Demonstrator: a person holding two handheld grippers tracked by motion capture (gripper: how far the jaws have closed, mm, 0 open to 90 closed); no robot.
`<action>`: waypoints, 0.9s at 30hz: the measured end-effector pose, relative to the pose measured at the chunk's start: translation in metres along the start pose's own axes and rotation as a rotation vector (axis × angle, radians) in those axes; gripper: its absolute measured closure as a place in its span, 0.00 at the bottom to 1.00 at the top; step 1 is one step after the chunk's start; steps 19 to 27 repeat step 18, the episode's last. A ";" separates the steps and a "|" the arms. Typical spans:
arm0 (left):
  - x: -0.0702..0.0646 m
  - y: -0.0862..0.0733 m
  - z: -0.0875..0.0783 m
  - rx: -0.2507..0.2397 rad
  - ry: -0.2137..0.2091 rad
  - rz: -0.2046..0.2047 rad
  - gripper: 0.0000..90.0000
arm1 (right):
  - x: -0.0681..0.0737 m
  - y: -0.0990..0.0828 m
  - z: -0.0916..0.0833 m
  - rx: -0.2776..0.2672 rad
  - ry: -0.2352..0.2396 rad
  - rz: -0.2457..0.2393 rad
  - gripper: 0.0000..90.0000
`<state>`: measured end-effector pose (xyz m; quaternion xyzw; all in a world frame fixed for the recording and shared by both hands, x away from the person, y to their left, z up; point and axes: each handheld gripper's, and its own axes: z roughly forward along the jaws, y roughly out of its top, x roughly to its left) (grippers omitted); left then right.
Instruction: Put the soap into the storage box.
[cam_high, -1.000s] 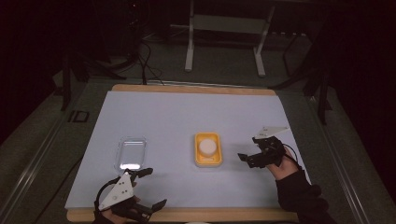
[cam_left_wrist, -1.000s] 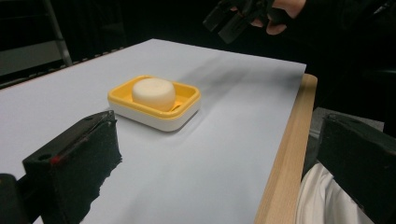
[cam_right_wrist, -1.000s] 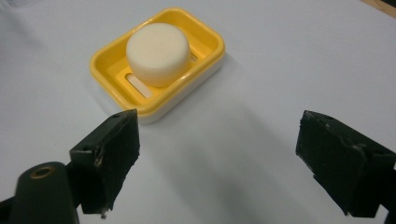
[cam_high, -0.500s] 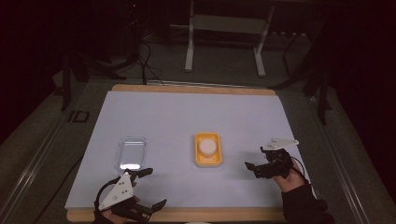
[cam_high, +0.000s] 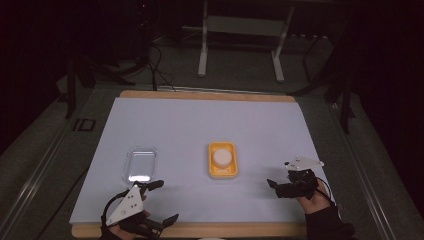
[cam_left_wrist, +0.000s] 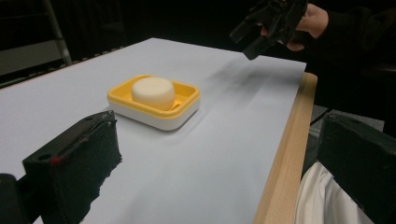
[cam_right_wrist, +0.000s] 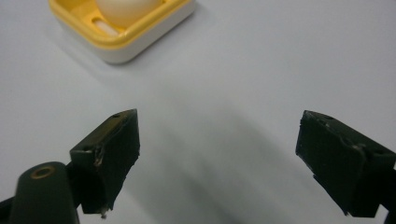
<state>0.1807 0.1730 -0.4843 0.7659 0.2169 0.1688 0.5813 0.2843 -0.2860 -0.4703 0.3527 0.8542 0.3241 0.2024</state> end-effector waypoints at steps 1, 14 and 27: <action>0.000 0.000 0.000 0.000 0.000 0.000 0.00 | 0.001 -0.002 0.000 -0.002 -0.006 -0.001 0.15; -0.001 0.000 -0.001 -0.001 0.000 0.002 0.00 | 0.004 -0.012 0.005 0.016 0.010 -0.006 0.16; -0.001 0.001 -0.001 -0.001 -0.001 0.004 0.00 | 0.003 -0.013 0.006 0.026 0.013 -0.003 0.16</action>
